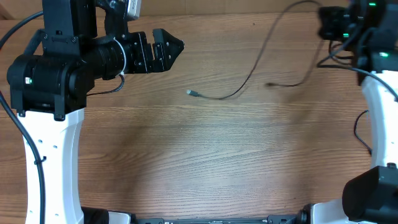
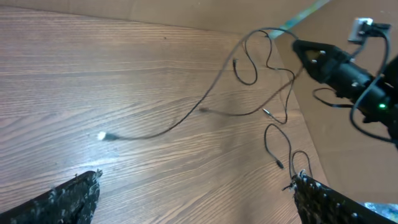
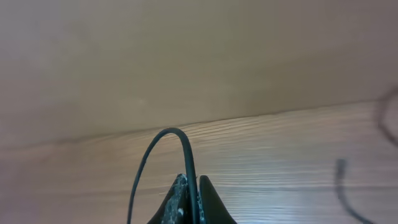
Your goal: Untangle cables
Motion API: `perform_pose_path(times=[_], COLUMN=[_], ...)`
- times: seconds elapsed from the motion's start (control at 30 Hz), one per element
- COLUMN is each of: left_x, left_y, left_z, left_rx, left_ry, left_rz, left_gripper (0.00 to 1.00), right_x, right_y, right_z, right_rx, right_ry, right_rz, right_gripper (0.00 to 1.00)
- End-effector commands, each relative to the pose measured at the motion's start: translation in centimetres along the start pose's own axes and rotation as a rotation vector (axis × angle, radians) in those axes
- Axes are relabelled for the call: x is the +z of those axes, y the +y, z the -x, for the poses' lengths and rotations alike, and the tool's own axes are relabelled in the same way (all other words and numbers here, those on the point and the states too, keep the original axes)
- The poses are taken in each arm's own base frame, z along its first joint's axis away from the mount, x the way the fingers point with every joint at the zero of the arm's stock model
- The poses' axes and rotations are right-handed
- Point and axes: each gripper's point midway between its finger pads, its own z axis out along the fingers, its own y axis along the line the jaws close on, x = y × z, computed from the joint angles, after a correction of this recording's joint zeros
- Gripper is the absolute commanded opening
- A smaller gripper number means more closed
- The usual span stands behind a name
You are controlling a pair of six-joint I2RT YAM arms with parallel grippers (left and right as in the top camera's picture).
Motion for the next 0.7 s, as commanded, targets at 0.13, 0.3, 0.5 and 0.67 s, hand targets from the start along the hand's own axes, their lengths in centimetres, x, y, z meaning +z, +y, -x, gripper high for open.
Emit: perform_pose_path(times=[0.13,0.3,0.5,0.67], left_x=[1.7,3.1,3.6,3.6], left_y=[1.2,1.9,1.9,1.9], left_z=[0.3,0.3,0.3,0.3], left_rx=[-0.003,-0.044,-0.05,-0.05], left_ry=[0.026,0.058,0.068,0.069], left_rz=[0.026,0.026,0.012,0.012], left_gripper=[0.99,1.0,1.0,1.0], right_x=[-3.7,-6.2,-7.8,-10.7], right_y=[-9.2,-14.0,-16.7,-21.4], right_z=[1.9,1.4,1.1,-0.1], right_rx=[0.08,0.143,0.172,0.224], right_ry=[-0.07,-0.065,-0.071,-0.057], right_rz=[-0.192,-0.285,-0.353,-0.543], right_gripper=[0.04,0.04,0.04,0.04])
